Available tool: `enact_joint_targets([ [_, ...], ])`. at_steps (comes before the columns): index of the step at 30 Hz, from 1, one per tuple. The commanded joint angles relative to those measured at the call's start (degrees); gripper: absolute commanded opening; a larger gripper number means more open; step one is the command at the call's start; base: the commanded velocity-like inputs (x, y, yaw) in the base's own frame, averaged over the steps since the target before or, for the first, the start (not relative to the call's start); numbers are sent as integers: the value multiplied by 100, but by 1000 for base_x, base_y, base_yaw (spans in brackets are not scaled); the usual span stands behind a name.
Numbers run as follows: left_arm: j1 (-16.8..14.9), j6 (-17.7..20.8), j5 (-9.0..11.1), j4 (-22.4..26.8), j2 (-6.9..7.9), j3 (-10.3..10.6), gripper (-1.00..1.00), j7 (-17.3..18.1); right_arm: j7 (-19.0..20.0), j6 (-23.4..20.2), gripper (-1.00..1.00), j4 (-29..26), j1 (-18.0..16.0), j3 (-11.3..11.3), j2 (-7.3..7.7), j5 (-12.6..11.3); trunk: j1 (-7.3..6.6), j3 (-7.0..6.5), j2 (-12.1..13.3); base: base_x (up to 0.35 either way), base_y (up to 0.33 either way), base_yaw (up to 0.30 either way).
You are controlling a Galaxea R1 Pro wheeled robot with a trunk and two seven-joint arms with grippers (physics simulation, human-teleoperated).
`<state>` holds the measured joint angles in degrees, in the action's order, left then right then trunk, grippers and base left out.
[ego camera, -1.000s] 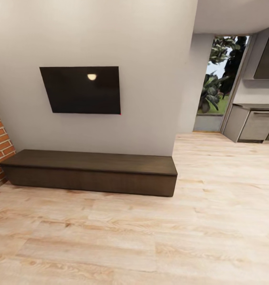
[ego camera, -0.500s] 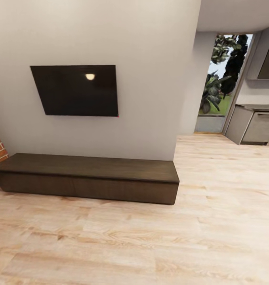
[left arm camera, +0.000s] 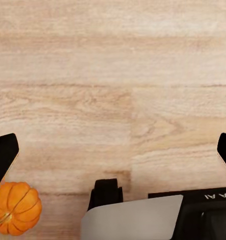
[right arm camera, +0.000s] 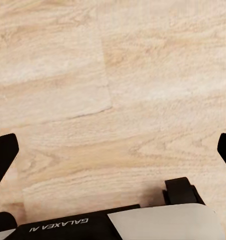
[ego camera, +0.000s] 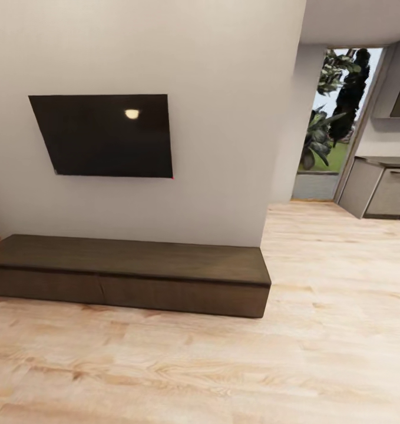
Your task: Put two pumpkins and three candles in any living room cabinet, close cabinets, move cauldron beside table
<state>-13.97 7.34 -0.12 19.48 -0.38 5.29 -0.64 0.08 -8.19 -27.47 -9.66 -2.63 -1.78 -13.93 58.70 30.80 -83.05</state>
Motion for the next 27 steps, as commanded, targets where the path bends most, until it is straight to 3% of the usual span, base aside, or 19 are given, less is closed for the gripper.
enact_joint_targets([
  [1, -1, 36, -1, 19, 3, 25, 100, -7, 1, -34, 100, -13, 0, -27, -7, -31, 3, 6, -2, 327, 0, -12],
  [10, -1, 34, -4, 16, 3, 25, 100, -7, 1, -34, 100, -13, 0, -28, -7, -31, 3, 6, -2, 327, 0, -196],
  [16, -1, 31, -5, 13, 3, 25, 100, -7, 1, -34, 100, -13, 0, -27, -8, -31, 3, 6, -2, 323, 0, -54],
  [27, -1, 39, 71, 78, 17, -41, 100, 23, 1, -32, 100, -13, 0, -22, -8, -23, 3, 6, -2, 51, 0, -2],
])
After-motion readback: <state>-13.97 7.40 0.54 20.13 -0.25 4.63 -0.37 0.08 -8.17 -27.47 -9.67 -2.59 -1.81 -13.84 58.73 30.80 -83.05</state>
